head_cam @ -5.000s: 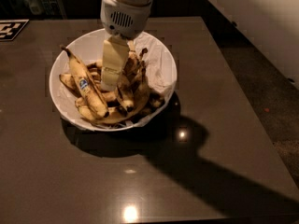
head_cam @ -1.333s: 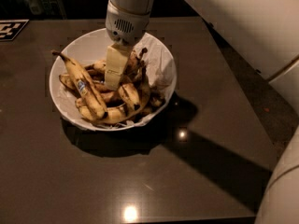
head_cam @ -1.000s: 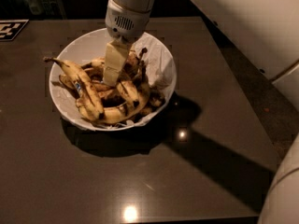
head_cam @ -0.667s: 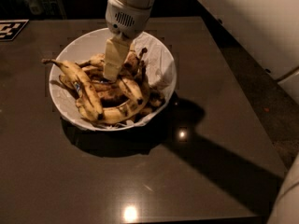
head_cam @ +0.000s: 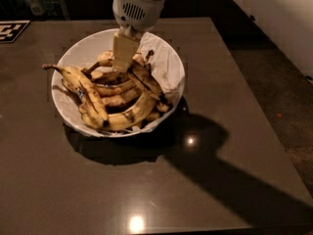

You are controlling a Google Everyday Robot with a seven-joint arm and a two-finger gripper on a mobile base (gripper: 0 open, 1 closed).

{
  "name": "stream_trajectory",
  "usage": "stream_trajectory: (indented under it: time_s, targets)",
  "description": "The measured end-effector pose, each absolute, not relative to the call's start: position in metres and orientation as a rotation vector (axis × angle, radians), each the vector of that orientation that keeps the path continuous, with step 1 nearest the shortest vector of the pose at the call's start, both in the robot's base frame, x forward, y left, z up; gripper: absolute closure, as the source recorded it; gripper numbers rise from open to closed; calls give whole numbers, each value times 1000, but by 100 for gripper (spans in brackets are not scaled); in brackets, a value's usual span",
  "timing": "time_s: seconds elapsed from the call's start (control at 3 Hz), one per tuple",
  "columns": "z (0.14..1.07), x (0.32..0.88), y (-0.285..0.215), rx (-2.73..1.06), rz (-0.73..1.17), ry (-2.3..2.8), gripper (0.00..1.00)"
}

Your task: Pick banana from white bowl

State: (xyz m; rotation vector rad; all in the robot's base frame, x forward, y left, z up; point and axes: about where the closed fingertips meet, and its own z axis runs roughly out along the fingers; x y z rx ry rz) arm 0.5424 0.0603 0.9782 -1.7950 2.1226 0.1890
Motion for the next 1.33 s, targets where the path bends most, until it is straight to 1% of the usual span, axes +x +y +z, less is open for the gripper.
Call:
stream_trajectory:
  time_s: [1.33]
  targets:
    - [1001,527,59,-1785,129,2031,100]
